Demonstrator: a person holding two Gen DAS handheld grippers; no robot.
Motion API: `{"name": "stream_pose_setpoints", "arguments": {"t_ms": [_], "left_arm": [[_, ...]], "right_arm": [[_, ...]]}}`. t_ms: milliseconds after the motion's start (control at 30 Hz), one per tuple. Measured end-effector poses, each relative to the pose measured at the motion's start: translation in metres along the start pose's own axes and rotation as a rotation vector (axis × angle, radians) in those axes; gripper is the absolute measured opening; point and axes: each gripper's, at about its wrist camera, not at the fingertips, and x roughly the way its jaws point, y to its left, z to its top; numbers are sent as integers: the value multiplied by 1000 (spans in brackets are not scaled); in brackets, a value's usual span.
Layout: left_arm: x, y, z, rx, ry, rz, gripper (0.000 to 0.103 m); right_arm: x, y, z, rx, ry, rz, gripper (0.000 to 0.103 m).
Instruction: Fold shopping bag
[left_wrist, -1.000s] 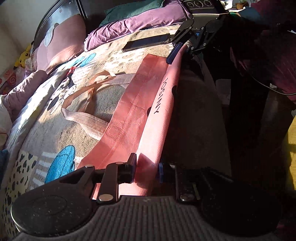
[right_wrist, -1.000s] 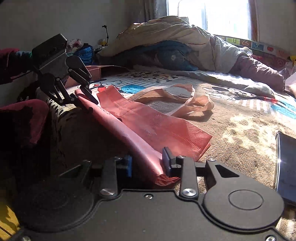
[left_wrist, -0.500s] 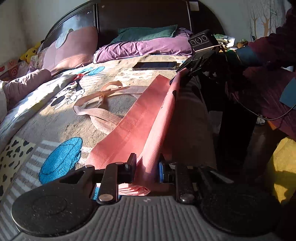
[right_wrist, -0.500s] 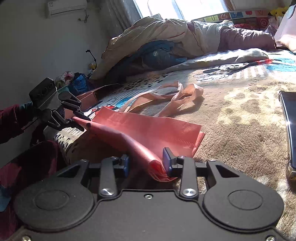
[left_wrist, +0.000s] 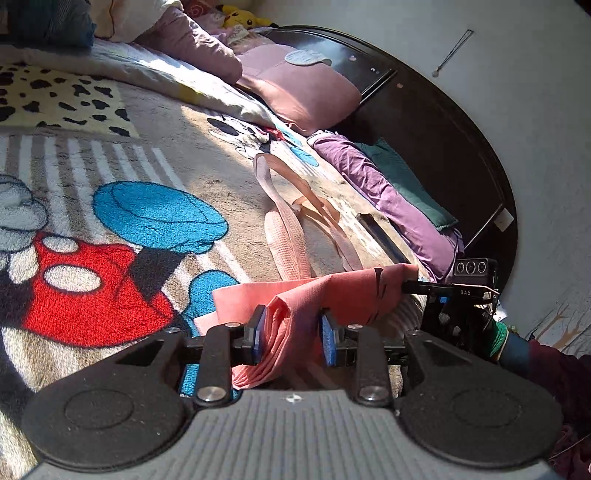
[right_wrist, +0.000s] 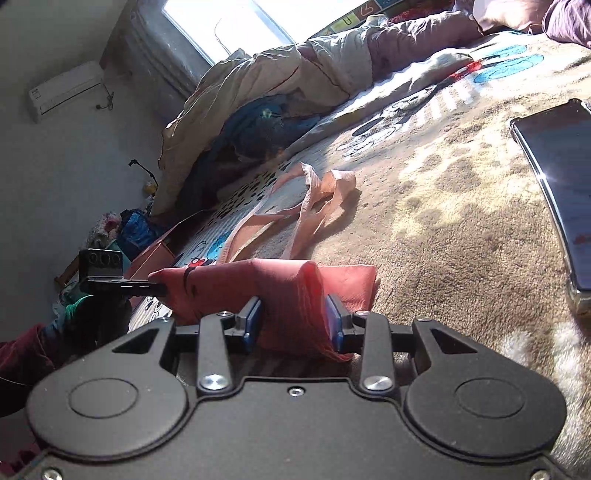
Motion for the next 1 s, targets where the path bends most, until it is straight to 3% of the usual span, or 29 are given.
{"name": "stream_pose_setpoints", "arguments": {"t_ms": [167,300,400,433,467,567,700,733,767,900,933,1000], "left_arm": [[-1,-2,-10,-159,-76,96,31],[2,-19,-19,-180,-143,236,36],[10,-47,-25,-85,-175,415,41],[16,-57,-27,-36,-174,493,49],[22,-67,-30,11,-174,566,51],[33,-81,-37,102,-182,674,53],[47,-104,-41,325,-145,812,66],[53,-111,-44,400,-139,863,68],[58,-116,-46,455,-132,896,68],[82,-137,-64,730,-125,1015,70],[86,-139,-69,767,-120,1015,70],[86,-142,-69,749,-122,969,70]], "right_arm": [[1,6,-2,31,-17,-58,32],[0,6,-4,107,-41,-100,32],[-2,7,-5,175,-71,-146,31],[-2,8,-5,186,-79,-167,30],[-3,10,-6,196,-87,-187,29],[0,22,-5,148,-90,-263,29],[10,45,-6,-17,-69,-395,33],[14,53,-7,-85,-65,-469,55],[18,60,-8,-154,-60,-544,61],[27,75,-15,-361,-51,-642,61],[31,82,-18,-445,-44,-672,61],[39,95,-25,-610,-27,-721,57]]}}
